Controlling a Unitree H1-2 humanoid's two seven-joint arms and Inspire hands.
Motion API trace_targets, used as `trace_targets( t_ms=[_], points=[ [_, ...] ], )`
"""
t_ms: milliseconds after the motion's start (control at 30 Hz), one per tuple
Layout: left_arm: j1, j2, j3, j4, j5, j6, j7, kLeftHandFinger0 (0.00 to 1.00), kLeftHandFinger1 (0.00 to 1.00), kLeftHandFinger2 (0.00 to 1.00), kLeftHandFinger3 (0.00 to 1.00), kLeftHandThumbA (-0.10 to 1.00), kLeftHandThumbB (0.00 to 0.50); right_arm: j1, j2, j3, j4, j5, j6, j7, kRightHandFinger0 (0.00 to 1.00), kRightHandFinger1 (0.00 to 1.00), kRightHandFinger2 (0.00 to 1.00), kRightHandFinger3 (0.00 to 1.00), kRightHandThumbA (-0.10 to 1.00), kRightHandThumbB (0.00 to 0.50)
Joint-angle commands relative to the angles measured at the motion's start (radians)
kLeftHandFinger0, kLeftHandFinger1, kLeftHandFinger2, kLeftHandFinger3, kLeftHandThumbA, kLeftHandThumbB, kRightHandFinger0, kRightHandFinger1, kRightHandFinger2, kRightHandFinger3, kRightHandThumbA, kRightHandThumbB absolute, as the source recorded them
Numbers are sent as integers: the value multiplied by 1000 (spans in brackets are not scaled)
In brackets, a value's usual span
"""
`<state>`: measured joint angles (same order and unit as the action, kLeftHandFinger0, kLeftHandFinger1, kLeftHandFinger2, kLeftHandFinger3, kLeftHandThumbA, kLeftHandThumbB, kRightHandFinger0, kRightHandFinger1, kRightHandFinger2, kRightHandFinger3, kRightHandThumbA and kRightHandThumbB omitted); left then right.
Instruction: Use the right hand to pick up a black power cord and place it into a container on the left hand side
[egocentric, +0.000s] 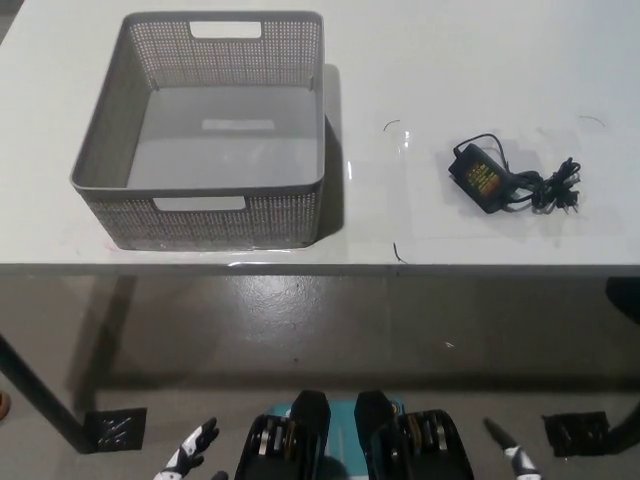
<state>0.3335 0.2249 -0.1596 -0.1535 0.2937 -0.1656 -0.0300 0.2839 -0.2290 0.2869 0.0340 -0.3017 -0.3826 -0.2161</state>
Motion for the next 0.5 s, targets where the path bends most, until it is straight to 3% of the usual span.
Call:
trace_targets(
  t_ms=[0, 67, 167, 233, 333, 367, 400, 467],
  points=[
    [39, 12, -3, -38, 34, -81, 14, 1000, 1000, 1000, 1000, 921, 201, 41, -51, -96, -272, -70, -21, 12, 1000, 1000, 1000, 1000, 1000, 463],
    [41, 9, -3, -35, 37, -85, 16, 1000, 1000, 1000, 1000, 907, 214, 36, -65, -132, -372, -73, 50, 40, 1000, 1000, 1000, 1000, 1000, 485],
    [41, 7, -2, -34, 38, -86, 16, 1000, 1000, 1000, 1000, 905, 213, 36, -62, -147, -402, -80, 71, 54, 1000, 1000, 1000, 1000, 1000, 487],
    [44, 5, -2, -31, 33, -87, 14, 1000, 1000, 1000, 1000, 907, 222, -12, -80, -215, -541, -109, 181, 90, 1000, 1000, 1000, 1000, 1000, 500],
    [44, 8, -1, -34, 33, -85, 8, 1000, 1000, 1000, 1000, 909, 220, -44, -85, -249, -590, -110, 226, 112, 1000, 1000, 1000, 1000, 1000, 495],
    [43, 8, -1, -36, 34, -84, 7, 1000, 1000, 1000, 1000, 907, 213, -44, -80, -254, -594, -110, 230, 119, 1000, 1000, 1000, 1000, 1000, 425],
    [40, 10, -2, -40, 38, -79, 4, 1000, 1000, 1000, 1000, 907, 212, -79, -93, -271, -601, -89, 245, 128, 1000, 1000, 1000, 1000, 992, 467],
    [22, 10, -2, -39, 41, -72, -1, 1000, 1000, 1000, 1000, 909, 215, -187, -125, -314, -617, -63, 316, 159, 1000, 1000, 1000, 1000, 959, 482]
  ],
)
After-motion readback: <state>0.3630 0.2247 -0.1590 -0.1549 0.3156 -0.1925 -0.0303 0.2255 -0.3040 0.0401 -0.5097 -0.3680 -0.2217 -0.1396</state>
